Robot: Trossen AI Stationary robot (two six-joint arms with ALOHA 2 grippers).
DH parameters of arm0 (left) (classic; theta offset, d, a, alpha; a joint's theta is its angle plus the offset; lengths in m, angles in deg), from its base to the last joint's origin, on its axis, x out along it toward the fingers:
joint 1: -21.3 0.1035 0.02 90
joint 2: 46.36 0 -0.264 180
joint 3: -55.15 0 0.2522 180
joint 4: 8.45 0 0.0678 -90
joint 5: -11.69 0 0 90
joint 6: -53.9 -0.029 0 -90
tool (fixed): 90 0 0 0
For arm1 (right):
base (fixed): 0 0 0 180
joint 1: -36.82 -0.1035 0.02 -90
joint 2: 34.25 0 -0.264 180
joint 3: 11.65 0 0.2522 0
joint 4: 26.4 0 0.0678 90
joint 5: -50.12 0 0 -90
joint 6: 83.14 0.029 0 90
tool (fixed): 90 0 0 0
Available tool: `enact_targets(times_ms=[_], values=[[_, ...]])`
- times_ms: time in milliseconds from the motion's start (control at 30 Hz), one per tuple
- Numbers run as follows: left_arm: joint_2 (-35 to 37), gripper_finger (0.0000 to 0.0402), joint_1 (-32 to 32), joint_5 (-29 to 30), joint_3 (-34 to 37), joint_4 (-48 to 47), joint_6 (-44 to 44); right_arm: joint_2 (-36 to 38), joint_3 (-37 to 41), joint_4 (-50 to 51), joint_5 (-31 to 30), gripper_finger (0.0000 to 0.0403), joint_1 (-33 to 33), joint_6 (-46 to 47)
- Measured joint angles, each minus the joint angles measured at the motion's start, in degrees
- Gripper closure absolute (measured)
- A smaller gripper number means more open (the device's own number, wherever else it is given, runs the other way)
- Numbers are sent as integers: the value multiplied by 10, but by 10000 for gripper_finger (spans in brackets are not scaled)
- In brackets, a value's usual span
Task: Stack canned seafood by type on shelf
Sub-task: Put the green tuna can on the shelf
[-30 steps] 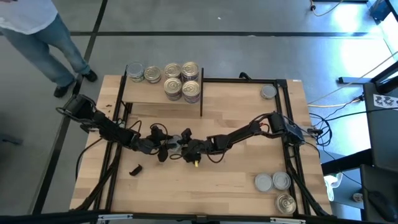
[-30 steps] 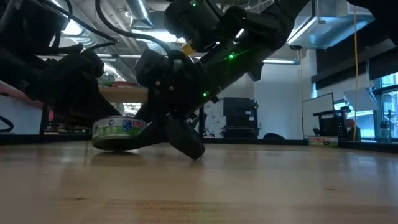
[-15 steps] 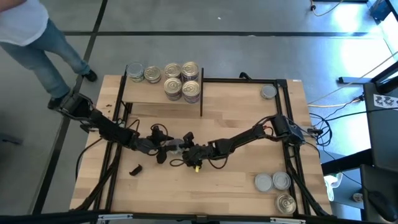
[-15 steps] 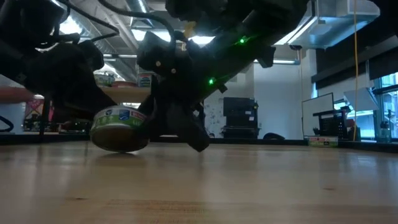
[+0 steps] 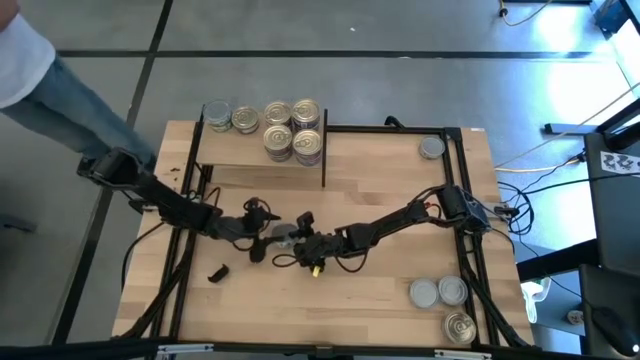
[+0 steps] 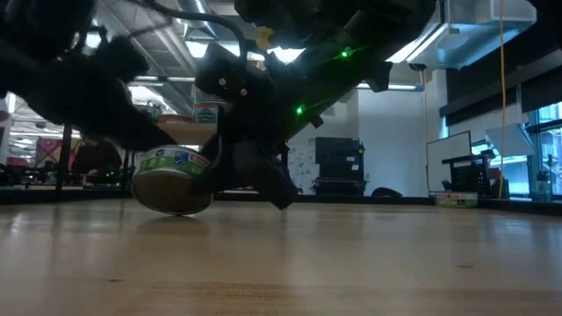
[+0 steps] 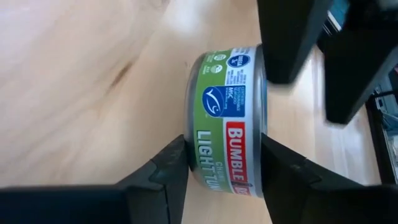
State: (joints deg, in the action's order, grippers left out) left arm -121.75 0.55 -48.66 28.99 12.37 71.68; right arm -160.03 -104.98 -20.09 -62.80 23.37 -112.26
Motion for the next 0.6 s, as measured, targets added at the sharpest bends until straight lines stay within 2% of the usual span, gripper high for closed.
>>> enact_targets(times_ms=[133, 267, 400, 600], values=[[60, 110, -15, -9, -20, -90, -68, 0, 0, 1, -2, 239, 1, 2], [92, 110, -50, -8, -54, -185, -89, 0, 0, 1, -2, 244, 1, 5], [82, 110, -80, 24, -74, -253, -90, 0, 0, 0, -1, 242, 1, 7], [34, 110, -99, 62, -81, -253, -91, 0, 0, -1, 0, 245, 1, 19]])
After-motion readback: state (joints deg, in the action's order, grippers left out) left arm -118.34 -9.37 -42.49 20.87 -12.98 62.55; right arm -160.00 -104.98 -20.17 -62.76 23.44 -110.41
